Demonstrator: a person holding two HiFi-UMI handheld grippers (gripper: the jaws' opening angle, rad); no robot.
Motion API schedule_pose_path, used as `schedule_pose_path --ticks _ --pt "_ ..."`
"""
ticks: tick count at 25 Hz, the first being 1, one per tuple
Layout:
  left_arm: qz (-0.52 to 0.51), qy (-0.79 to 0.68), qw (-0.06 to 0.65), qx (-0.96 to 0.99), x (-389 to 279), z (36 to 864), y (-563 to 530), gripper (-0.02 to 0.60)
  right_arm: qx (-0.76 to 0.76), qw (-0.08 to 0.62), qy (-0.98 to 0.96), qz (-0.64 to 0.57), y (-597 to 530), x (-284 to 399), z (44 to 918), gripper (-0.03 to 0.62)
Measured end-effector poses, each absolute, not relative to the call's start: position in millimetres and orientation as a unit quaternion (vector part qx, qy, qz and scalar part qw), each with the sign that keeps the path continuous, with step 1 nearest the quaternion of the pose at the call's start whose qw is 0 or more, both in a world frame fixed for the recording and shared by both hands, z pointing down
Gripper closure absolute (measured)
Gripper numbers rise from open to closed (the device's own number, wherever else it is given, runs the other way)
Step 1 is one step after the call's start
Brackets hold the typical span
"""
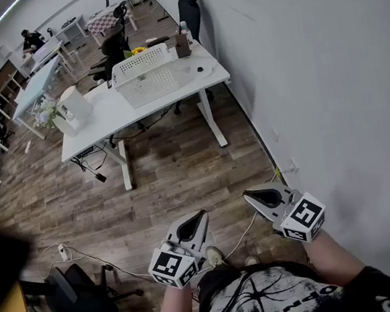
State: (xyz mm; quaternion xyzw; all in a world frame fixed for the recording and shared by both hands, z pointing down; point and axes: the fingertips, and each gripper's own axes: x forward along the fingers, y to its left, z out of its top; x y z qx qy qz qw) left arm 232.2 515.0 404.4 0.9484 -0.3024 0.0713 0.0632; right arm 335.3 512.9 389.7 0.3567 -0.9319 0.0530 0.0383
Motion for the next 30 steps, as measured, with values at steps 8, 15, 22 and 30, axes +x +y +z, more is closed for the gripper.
schedule_pose_path --ticks 8,15,22,30 --pt "0.079 -0.298 0.057 0.95 236 406 521 0.571 0.354 0.034 -0.933 0.051 518 336 385 0.572" --pt "0.078 -0.295 0.062 0.95 241 408 523 0.571 0.347 0.017 -0.935 0.075 520 339 387 0.571" --pt "0.074 -0.299 0.07 0.949 233 416 510 0.571 0.345 0.021 -0.935 0.081 503 329 395 0.571" --pt "0.063 -0.298 0.071 0.95 211 415 454 0.571 0.346 0.028 -0.935 0.073 448 307 393 0.571"
